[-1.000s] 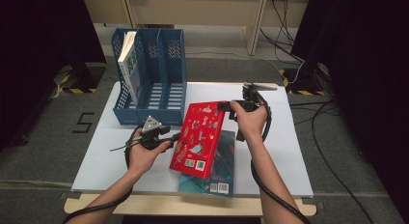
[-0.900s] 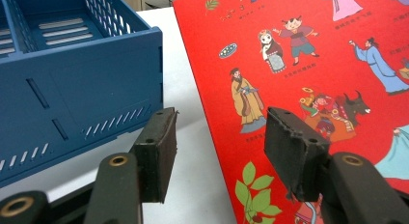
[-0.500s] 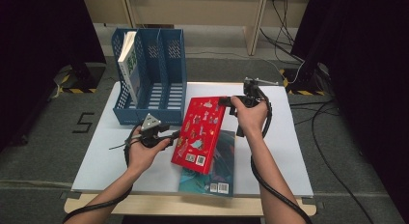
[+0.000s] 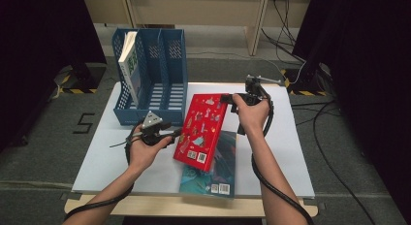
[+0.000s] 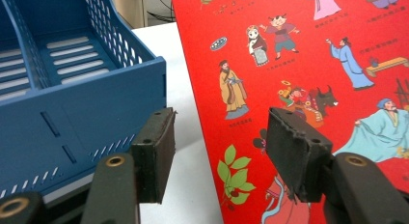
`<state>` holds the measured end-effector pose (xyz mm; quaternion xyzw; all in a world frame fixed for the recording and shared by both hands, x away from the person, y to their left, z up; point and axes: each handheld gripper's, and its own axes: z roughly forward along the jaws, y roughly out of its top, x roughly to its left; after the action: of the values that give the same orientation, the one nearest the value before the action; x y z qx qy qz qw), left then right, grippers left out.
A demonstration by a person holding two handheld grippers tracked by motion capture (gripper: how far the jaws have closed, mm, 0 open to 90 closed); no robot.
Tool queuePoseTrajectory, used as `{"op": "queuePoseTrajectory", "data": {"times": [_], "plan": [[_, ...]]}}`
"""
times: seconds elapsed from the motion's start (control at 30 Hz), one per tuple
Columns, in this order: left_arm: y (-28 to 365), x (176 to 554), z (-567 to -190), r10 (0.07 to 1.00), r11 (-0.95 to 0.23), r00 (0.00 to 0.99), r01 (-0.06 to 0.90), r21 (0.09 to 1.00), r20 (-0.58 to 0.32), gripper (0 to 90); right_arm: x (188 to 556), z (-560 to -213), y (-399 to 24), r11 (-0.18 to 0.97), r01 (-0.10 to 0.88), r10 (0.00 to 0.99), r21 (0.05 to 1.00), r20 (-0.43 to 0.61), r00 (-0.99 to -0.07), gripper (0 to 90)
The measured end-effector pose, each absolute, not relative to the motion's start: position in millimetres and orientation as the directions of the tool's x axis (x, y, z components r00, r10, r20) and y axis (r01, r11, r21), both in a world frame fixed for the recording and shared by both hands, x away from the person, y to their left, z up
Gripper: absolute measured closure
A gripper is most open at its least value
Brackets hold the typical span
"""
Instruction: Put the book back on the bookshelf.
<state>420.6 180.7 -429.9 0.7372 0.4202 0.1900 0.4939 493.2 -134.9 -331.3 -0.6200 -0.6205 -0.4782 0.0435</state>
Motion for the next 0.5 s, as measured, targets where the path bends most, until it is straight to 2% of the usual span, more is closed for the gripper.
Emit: {"op": "queuePoseTrajectory", "data": {"times": [0.5], "plan": [[178.0,422.9,-424.6,0.802,-0.167,0.584,0.424,0.890,-0.128,42.9,496.6,-325.0,-133.4,-0.235,0.794,0.738,0.561,0.634,-0.229,79.2]]}}
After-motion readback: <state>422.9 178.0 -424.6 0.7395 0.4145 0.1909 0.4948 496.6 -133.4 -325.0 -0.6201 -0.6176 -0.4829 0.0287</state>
